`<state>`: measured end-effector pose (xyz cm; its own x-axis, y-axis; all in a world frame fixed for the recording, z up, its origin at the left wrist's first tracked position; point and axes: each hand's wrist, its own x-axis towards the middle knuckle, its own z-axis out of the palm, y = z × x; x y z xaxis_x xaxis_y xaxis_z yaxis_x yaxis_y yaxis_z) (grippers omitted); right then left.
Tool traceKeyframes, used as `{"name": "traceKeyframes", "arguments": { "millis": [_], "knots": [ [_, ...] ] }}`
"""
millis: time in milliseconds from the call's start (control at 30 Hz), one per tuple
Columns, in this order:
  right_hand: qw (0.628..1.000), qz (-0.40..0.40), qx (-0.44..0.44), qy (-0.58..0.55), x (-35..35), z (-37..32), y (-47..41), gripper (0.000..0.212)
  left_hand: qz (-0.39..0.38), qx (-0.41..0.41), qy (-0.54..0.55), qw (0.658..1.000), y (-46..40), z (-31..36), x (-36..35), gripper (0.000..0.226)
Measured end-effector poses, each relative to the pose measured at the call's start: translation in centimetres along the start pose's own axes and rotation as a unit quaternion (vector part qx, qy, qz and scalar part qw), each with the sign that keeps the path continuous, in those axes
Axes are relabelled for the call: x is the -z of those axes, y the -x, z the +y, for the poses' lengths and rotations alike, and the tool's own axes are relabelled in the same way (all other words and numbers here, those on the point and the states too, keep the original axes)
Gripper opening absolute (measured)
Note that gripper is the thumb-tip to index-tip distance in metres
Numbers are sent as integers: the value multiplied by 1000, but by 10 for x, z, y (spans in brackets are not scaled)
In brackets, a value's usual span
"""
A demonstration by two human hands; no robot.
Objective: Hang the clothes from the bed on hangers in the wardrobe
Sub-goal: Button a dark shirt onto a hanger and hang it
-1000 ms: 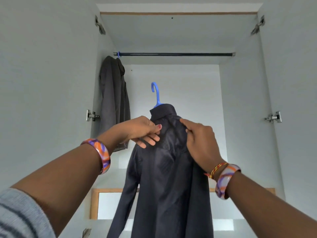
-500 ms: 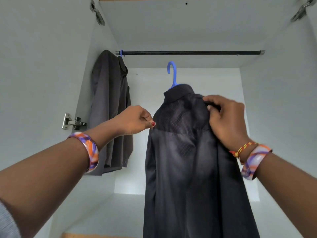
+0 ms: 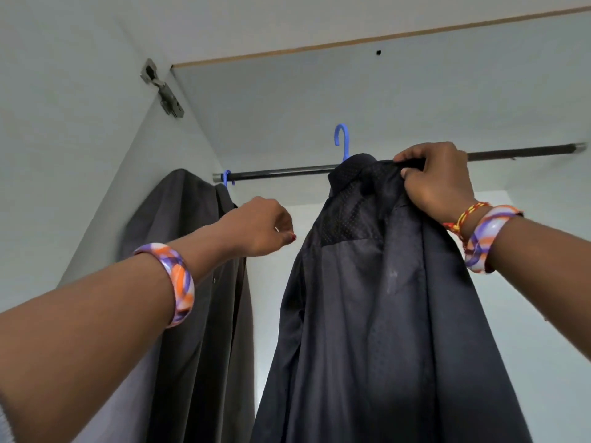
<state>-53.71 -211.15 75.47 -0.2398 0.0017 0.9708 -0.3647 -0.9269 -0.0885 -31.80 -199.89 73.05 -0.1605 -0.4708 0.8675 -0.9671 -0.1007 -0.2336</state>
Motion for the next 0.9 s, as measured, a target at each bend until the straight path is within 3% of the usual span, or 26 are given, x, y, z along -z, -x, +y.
{"name": "traceKeyframes", "arguments": {
  "millis": [233,433,633,900],
  "knots": [
    [998,7,-59,-17,-75,13,-57,33,-7,-85,-156,984,-47,2,-17,25],
    [991,-46,-117,-36,-130,31,-74,31,-26,-66,-213,975,-60,-20,-27,25],
    [989,-122,-77,-41,-158,26,-71,31,-8,-40,-274,961,-54,-48,-29,25],
    [981,-194,-23,1,-221,-7,-23,30,110,14,-342,933,-45,-100,-16,23]
  ]
}}
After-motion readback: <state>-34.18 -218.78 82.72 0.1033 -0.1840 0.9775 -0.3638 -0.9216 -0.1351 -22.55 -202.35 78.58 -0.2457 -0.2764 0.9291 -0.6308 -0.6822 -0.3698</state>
